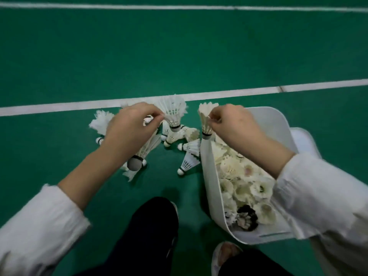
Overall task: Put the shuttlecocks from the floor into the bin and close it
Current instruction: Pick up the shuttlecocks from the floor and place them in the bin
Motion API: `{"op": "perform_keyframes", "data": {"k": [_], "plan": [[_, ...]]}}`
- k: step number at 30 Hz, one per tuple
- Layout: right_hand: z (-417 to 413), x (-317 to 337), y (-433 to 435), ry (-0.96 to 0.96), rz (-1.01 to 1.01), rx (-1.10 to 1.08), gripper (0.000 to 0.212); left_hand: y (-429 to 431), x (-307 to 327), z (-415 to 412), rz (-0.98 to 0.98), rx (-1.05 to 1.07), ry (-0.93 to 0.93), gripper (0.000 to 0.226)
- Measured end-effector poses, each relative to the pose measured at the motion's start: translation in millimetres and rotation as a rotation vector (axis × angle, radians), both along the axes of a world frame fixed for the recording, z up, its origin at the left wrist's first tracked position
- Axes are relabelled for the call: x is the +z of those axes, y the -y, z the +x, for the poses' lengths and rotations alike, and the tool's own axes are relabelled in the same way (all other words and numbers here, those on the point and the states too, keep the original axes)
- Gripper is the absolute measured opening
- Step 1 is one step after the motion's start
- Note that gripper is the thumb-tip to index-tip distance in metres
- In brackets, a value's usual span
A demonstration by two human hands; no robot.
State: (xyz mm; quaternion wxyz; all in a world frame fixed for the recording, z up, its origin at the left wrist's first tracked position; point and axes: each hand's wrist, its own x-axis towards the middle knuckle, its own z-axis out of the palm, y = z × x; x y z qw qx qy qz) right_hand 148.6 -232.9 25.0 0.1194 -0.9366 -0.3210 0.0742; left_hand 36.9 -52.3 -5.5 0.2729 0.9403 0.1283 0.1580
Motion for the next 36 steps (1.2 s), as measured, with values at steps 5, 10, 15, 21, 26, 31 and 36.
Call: {"op": "perform_keyframes", "data": {"k": [5,10,15,21,26,31,36], "plan": [[20.9,29.5,79.0,0.003,-0.12,-0.128,0.021,64.2,27.9,30.8,0.034,-0.248,-0.022,0.016],[9.9,-7.5,154.7,-0.076,-0.115,-0.308,0.024,113.7,19.4,51.9,0.074,-0.374,-0.119,0.017],[0.3,-61.0,184.8,-0.049,-0.074,-0.407,0.026,146.2,-8.7,68.0,0.083,-0.407,-0.188,0.022],[-1.3,-109.7,186.7,-0.076,-0.091,-0.315,0.023,151.7,-31.1,65.7,0.011,-0.361,-0.21,0.021],[0.8,-114.4,186.1,-0.118,-0.149,-0.308,0.024,149.8,-34.0,67.0,-0.016,-0.356,-0.195,0.019],[-10.5,-72.9,181.9,0.064,0.078,-0.37,0.025,155.1,-34.4,70.5,-0.013,-0.36,-0.18,0.018],[-16.7,-55.9,158.9,-0.183,0.272,-0.242,0.039,165.9,-34.8,72.4,-0.054,-0.39,-0.128,0.016]]}}
